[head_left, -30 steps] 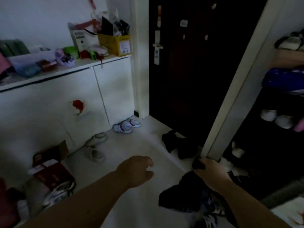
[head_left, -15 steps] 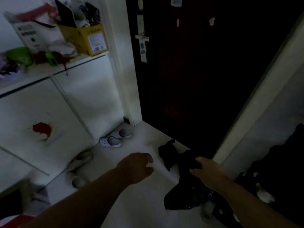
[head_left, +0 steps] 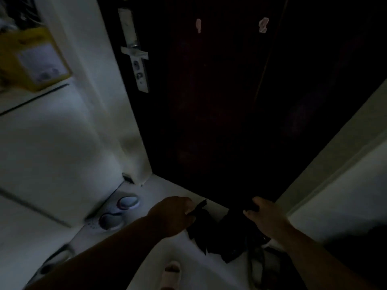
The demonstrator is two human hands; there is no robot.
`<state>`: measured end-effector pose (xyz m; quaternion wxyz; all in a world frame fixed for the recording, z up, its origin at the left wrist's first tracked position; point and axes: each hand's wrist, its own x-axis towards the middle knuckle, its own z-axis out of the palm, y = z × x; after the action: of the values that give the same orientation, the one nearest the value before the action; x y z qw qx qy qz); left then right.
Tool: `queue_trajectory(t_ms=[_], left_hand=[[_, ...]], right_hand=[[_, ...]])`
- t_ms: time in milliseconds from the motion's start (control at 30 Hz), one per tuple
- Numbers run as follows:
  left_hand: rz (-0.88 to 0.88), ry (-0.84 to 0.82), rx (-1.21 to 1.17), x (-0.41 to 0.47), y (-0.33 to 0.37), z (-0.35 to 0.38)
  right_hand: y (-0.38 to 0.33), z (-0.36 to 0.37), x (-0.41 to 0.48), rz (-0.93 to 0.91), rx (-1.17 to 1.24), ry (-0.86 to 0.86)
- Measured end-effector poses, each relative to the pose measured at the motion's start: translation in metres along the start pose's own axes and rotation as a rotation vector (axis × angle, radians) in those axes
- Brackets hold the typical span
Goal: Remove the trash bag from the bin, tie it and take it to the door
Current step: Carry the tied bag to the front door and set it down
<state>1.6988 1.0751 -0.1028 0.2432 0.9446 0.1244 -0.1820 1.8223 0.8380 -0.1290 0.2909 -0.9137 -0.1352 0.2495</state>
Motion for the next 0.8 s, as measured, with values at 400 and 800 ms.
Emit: queue_trajectory(t_ms=[400,800], left_hand=[[0.008,-0.090,-0.109,0.164,-0.056,0.000],[-0.073,-0.194,-0.193,0.285,-0.092,0.108]], right_hand=[[0.033,0.060,0.159,0.353,0.151,0.033],[0.107,0.164,0.279,0.348,0.194,-0.032]])
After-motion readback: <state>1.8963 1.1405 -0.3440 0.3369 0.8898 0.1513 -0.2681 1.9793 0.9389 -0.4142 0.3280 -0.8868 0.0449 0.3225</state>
